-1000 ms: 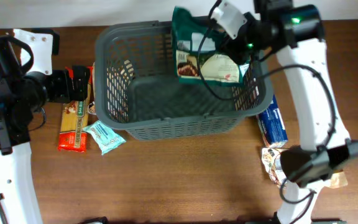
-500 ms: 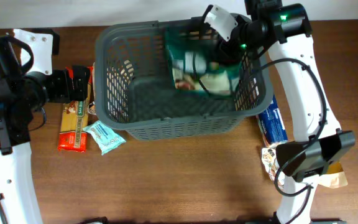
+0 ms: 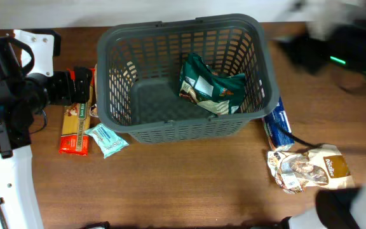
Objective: Pack container
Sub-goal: 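Carry the green pouch over the basket and release it inside, then grasp the blue box with the right gripper and lift it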
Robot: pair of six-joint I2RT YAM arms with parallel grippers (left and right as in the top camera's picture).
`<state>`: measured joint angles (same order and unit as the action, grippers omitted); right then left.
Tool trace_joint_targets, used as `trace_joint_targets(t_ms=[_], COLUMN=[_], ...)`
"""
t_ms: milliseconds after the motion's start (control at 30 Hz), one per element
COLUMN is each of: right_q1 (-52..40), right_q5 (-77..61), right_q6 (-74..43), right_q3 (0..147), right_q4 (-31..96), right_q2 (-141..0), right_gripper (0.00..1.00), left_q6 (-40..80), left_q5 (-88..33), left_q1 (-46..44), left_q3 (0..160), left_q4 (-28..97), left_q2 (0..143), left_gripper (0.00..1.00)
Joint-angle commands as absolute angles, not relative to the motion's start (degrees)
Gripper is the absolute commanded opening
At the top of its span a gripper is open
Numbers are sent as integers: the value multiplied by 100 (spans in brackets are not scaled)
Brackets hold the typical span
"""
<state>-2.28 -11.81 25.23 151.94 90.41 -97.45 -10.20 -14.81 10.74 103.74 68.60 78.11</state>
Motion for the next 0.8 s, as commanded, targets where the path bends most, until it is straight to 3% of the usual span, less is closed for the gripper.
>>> trace_joint_targets(t_ms=[0,267,433,500,767], right_q1=[624,2338,2521,2519,2519], right_q5=[-985,-1804,-2091,-2255,-2961], right_q6=[1992,1750,1970,2097,2773], right_q3=[15163,13561,11856,11194,9037], right_q4=[9445,9249,8582,8256,6989], right_q2=[-9769,-9961,-9963,-9963,-9848], right_gripper=[78,78,82,90,99], left_q6=[-972,-972,-969,-972,-972], left_q5=[-1566,-1566,-1566,-1566,-1566], left_q1=[1103,1103,1103,1103,1103], left_q3=[10462,10462,10462,10462,10462], left_q4=[6866,6866,6866,6866,6866], left_q2=[7745,7745,7745,7745,7745], left_gripper=[99,99,99,99,99])
